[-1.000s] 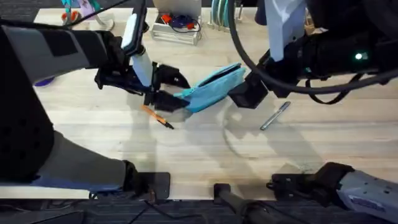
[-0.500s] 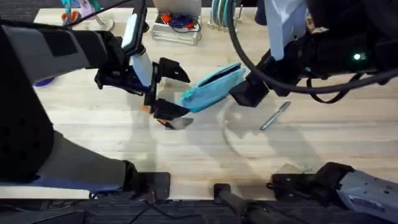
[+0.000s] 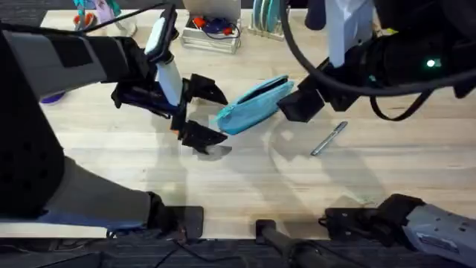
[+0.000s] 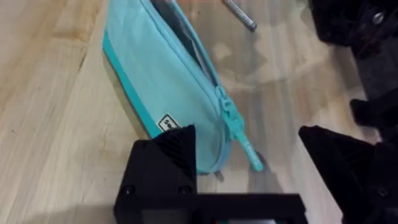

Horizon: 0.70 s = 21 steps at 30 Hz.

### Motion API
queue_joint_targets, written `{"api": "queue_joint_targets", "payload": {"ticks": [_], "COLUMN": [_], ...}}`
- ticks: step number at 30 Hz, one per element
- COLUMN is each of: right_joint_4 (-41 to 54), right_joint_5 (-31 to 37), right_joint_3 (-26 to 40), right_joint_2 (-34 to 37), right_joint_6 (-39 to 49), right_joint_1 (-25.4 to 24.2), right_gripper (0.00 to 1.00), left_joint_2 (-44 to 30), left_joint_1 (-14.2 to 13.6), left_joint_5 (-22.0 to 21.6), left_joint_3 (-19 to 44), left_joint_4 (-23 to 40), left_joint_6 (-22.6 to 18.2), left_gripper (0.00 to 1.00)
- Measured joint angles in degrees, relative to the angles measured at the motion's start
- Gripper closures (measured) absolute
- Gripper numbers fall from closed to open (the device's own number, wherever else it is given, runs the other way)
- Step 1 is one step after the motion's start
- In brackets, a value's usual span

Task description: Unzip the bag, pick up the pens from the table one at a time and place them inside, then zip the bag closed.

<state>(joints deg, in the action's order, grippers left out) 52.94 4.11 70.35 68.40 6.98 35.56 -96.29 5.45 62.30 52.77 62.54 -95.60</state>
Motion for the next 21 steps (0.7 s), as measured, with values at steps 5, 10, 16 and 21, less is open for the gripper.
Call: {"api": "queue_joint_targets", "payload": {"ticks": [5,10,16,21], "right_joint_4": [1.1,0.9,1.0,1.0], "right_joint_5": [0.7,1.1,1.3,1.3], "right_joint_3": [1.0,3.7,3.9,3.9], "right_joint_2": [0.0,0.0,0.0,0.0], "right_joint_6": [0.8,2.6,3.4,3.5], "right_joint_1": [-0.3,-0.8,-2.8,-3.5], "right_gripper": [0.003,0.003,0.003,0.003], "left_joint_2": [0.0,0.0,0.0,0.0], "left_joint_1": [1.0,2.3,2.7,2.7], "left_joint_5": [-1.0,-3.4,-4.8,-4.2], "left_joint_3": [2.4,8.4,16.0,20.0], "left_joint_4": [6.0,13.8,23.5,27.1], "left_joint_6": [0.0,0.0,0.0,0.0], "left_gripper": [0.006,0.005,0.006,0.008]}}
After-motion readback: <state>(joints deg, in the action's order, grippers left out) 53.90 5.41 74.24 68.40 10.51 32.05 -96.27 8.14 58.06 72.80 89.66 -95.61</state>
